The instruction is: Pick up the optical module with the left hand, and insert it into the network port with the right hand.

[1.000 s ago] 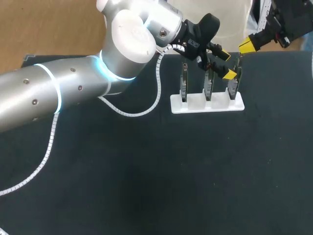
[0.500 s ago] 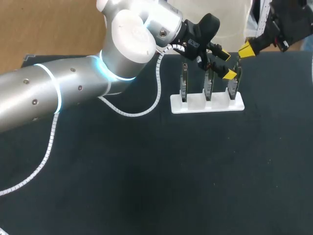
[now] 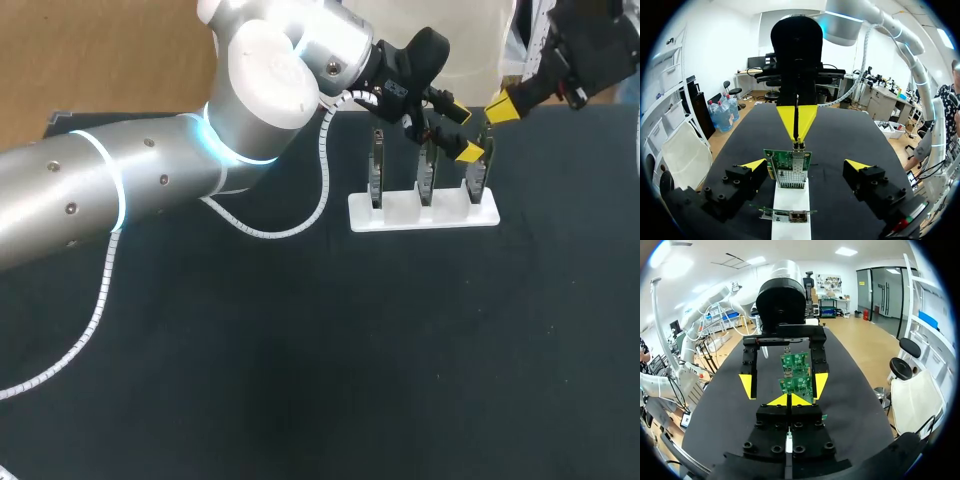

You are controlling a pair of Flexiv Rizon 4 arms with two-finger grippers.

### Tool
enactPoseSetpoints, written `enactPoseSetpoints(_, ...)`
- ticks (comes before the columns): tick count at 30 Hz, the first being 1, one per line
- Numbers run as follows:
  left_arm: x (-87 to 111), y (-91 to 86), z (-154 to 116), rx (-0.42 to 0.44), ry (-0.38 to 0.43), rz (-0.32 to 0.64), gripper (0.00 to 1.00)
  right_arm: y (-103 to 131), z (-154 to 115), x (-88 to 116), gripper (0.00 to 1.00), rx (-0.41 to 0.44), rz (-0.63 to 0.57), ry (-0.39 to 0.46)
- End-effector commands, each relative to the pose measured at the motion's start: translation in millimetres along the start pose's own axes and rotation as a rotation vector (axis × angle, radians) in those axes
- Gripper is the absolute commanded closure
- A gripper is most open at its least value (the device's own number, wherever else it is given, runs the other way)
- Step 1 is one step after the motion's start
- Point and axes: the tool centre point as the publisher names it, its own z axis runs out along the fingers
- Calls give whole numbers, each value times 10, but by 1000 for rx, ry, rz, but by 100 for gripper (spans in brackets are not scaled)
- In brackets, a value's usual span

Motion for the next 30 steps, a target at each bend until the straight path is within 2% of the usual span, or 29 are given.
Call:
enactPoseSetpoints(1,-18,15,2,2,8,-3,0,-34,17,14,100,-8,4,2)
enactPoseSetpoints(30,-18,15,2,2,8,-3,0,-4,104,173,100,-27,60,11)
